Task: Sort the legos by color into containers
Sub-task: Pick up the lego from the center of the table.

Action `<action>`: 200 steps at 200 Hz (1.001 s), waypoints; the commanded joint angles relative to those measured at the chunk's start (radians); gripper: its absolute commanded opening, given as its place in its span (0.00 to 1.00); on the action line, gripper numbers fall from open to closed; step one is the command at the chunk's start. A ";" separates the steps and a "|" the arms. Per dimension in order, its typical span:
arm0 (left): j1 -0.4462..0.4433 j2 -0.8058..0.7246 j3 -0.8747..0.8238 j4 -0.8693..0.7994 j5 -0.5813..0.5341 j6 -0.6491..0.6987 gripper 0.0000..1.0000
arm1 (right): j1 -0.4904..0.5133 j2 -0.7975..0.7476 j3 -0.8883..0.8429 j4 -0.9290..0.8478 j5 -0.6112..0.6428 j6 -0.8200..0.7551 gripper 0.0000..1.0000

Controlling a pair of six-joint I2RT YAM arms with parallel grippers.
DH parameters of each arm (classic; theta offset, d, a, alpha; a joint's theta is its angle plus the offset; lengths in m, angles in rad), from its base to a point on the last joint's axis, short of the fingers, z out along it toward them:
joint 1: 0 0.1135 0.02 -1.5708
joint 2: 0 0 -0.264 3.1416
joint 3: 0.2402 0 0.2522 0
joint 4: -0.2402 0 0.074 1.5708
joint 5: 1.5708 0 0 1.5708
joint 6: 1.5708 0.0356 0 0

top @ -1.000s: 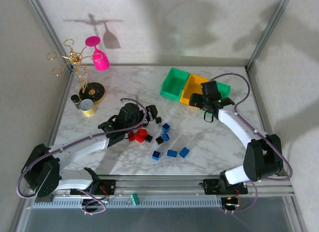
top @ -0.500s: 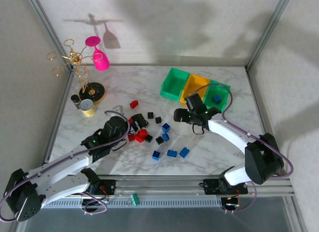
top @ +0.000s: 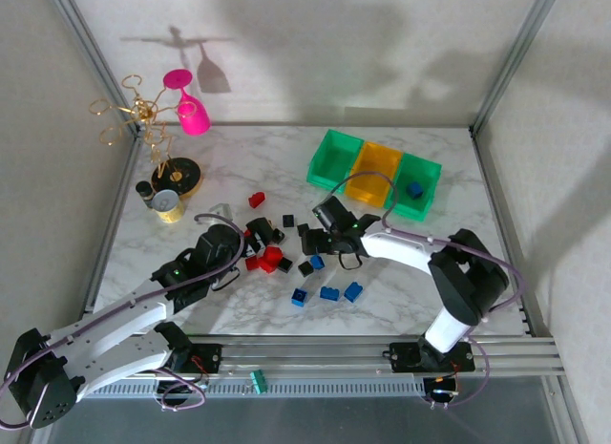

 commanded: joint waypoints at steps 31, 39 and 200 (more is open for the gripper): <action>-0.006 0.010 -0.011 -0.020 -0.024 -0.012 1.00 | 0.018 0.099 0.080 -0.015 0.093 -0.027 0.76; -0.007 0.014 -0.009 -0.020 -0.022 -0.012 1.00 | 0.019 0.112 0.090 -0.018 0.095 -0.035 0.73; -0.007 0.061 0.034 0.019 0.039 0.004 1.00 | -0.019 0.071 0.142 -0.078 0.087 -0.091 0.29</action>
